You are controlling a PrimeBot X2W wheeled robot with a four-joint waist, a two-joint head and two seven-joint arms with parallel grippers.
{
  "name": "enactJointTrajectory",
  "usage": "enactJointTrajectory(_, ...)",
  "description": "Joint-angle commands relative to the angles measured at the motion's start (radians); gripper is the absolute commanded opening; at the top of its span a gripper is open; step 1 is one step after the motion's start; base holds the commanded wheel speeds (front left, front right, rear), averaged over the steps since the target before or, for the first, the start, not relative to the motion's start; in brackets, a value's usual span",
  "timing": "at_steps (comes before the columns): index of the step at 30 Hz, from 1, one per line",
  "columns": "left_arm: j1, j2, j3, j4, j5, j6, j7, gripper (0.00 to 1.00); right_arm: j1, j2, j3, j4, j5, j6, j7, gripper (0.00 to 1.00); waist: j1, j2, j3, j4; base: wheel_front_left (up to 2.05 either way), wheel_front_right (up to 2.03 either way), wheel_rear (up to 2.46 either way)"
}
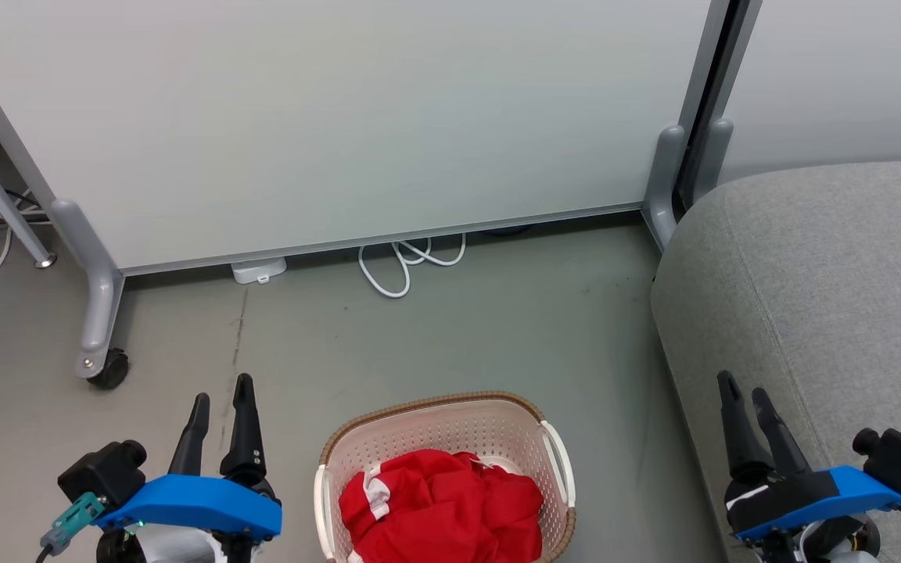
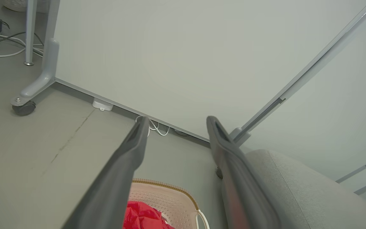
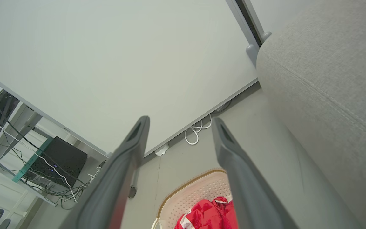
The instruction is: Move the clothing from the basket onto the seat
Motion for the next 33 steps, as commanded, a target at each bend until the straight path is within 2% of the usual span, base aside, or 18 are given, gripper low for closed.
enactJointTrajectory(1,-0.025,0.01,-0.005,-0.007,0.029,0.005,-0.009,1.0,-0.022,-0.006,0.002,-0.014,-0.029,0.001,-0.009,1.0,0.0,0.0,0.0,0.0,0.0,0.0,0.0)
enactJointTrajectory(19,-0.033,0.015,-0.037,0.004,0.213,0.005,-0.058,1.0,-0.023,-0.007,0.012,-0.013,-0.232,0.002,-0.027,1.0,0.0,0.0,-0.001,0.002,0.0,0.0,0.0)
enactJointTrajectory(33,-0.035,0.008,-0.046,0.021,0.315,-0.011,-0.091,1.0,-0.025,-0.008,0.015,-0.008,-0.358,0.002,-0.046,1.0,0.0,0.0,0.0,0.002,0.0,0.0,0.0)
